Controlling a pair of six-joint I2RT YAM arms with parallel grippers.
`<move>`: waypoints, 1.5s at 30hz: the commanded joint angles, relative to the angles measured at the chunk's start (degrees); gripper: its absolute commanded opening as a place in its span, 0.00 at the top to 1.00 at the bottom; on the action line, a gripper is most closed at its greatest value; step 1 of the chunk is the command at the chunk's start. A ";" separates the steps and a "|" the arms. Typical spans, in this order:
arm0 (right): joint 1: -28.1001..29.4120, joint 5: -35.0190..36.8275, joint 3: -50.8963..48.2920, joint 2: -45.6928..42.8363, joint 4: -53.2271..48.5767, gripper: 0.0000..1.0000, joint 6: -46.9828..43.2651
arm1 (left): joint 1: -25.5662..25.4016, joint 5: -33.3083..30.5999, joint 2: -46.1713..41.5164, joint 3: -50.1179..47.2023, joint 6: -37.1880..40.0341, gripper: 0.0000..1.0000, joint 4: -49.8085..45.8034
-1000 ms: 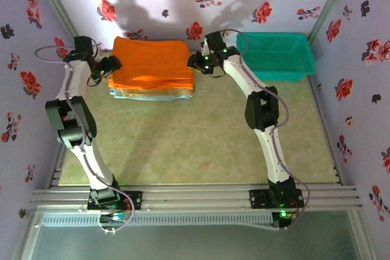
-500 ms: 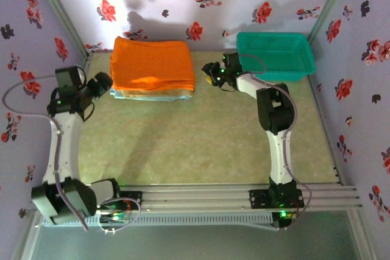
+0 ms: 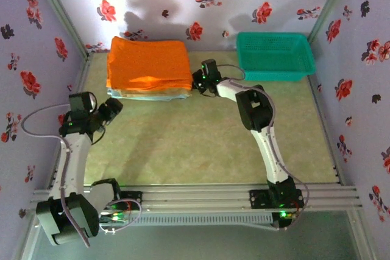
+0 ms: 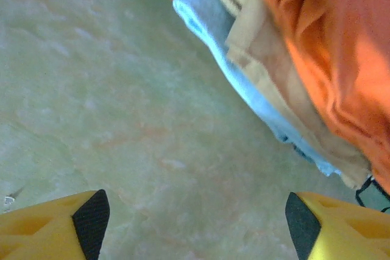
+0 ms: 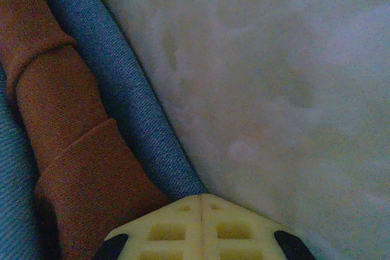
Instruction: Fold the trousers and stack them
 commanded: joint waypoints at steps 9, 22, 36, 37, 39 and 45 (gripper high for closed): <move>10.80 -10.86 27.25 14.00 -2.11 1.00 4.77 | -4.94 -0.87 13.23 -3.86 -6.43 0.43 18.15; -0.86 -14.84 -12.64 -15.11 7.34 0.87 -1.13 | -14.30 -5.70 40.78 5.26 -15.37 1.00 36.83; -18.36 -15.82 -49.15 -56.60 -12.29 0.82 -19.49 | -11.17 -9.77 63.44 25.41 -22.17 1.00 45.15; -19.44 -15.22 -49.65 -59.10 -15.91 0.82 -21.77 | -10.86 -9.71 64.02 26.63 -21.99 1.00 44.07; -21.19 -14.34 -50.07 -62.79 -21.93 0.81 -25.46 | -10.18 -10.10 64.04 27.34 -20.62 1.00 43.99; -28.01 -15.25 -50.95 -68.73 -28.55 0.80 -28.76 | -7.65 -9.62 60.45 26.00 -19.34 1.00 39.99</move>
